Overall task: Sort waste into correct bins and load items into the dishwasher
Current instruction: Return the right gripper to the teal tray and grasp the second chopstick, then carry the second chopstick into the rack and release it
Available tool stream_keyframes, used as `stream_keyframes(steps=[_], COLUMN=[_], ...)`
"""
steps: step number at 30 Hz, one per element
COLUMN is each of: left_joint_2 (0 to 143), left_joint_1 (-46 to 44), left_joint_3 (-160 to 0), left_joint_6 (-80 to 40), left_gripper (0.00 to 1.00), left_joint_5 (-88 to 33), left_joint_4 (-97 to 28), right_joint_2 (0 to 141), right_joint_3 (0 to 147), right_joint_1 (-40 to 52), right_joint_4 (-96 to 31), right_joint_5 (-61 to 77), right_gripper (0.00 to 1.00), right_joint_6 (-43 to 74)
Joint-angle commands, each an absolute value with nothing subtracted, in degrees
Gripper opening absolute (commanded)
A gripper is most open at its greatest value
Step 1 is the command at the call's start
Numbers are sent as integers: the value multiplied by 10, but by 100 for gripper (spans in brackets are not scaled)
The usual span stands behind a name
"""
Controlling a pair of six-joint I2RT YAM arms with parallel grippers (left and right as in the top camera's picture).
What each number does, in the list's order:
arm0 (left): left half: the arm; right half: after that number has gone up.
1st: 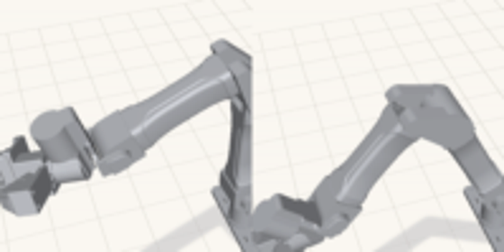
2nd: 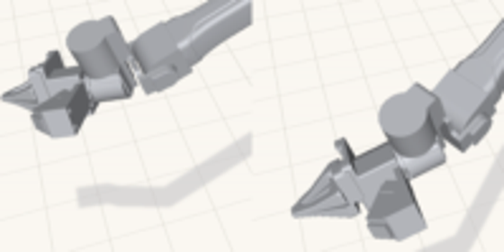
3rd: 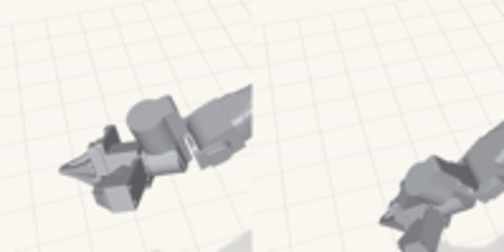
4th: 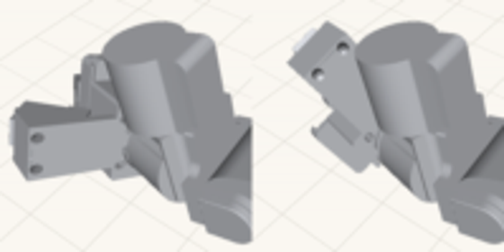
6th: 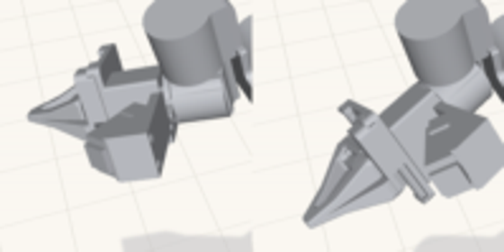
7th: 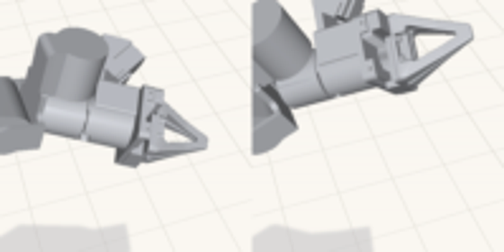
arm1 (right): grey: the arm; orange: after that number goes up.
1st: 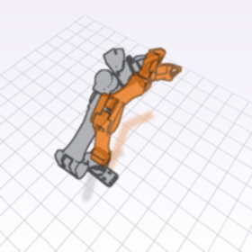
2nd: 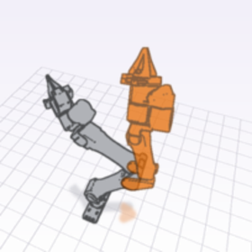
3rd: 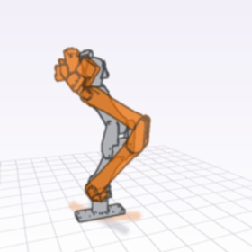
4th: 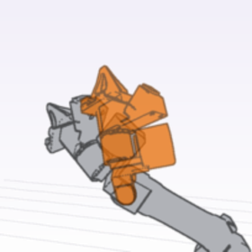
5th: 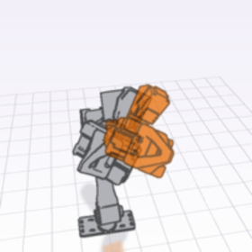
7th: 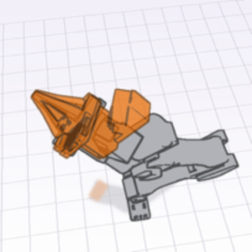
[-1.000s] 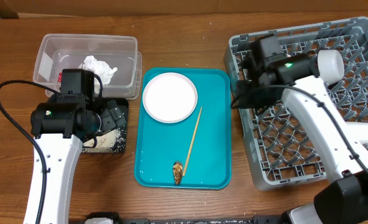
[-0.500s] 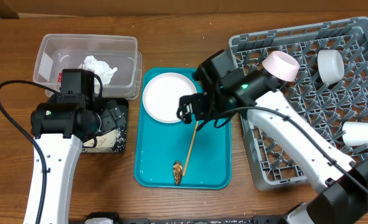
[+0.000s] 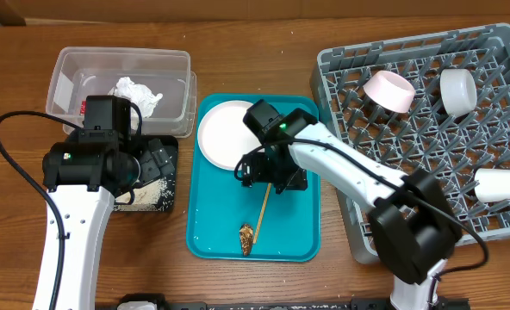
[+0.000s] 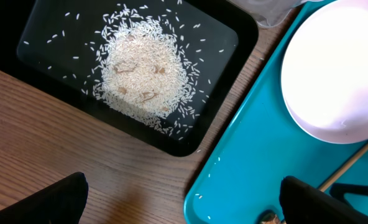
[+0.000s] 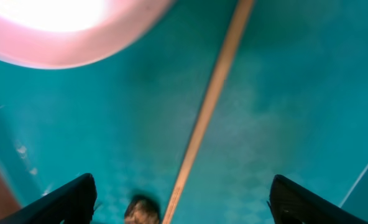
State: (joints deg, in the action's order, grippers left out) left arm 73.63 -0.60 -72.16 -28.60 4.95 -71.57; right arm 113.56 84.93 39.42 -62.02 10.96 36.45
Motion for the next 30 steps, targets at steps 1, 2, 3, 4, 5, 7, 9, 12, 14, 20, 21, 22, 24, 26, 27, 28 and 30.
stream_keyframes(steps=[1, 2, 3, 4, 5, 7, 9, 12, 14, 20, 21, 22, 24, 26, 27, 28, 30], left_joint_2=[738, 738, 738, 738, 738, 738, 738, 738, 738, 738, 738, 738, 738, 738, 738, 738, 738], left_joint_1=[-4, -4, -4, -4, -4, -4, -4, -4, -4, -4, -4, -4, -4, -4, -4, -4, -4], left_joint_3=[-728, -728, -728, -728, -728, -728, -728, -728, -728, -728, -728, -728, -728, -728, -728, -728, -728], left_joint_6=[-287, -287, -287, -287, -287, -287, -287, -287, -287, -287, -287, -287, -287, -287, -287, -287, -287], left_gripper=[100, 100, 100, 100, 100, 100, 100, 100, 100, 100, 100, 100, 100, 100, 100, 100, 100], left_joint_5=[44, 44, 44, 44, 44, 44, 44, 44, 44, 44, 44, 44, 44, 44, 44, 44, 44], left_joint_4=[-715, -715, -715, -715, -715, -715, -715, -715, -715, -716, -716, -716, -716, -715, -715, -715, -716], right_joint_2=[1169, 1176, 1183, 1189, 1193, 1196, 1196, 1196, 1196, 1196, 1195, 1193, 1187, 1173, 1162, 1150, 1121], right_joint_3=[838, 834, 828, 823, 816, 803, 792, 788, 788, 789, 789, 791, 801, 815, 823, 832, 850], right_joint_1=[395, 395, 395, 395, 395, 395, 395, 395, 395, 395, 395, 394, 390, 384, 380, 375, 364], right_joint_4=[-616, -614, -611, -609, -606, -598, -592, -592, -592, -601, -605, -611, -627, -647, -662, -677, -707], right_joint_5=[95, 95, 95, 95, 95, 95, 95, 94, 94, 94, 95, 94, 93, 79, 64, 47, 13], right_gripper=[79, 73, 67, 62, 56, 47, 38, 30, 18, 4, 4, 4, 4, 4, 4, 4, 4], right_joint_6=[390, 392, 394, 398, 404, 408, 408, 411, 412, 411, 411, 408, 389, 373, 372, 372, 367])
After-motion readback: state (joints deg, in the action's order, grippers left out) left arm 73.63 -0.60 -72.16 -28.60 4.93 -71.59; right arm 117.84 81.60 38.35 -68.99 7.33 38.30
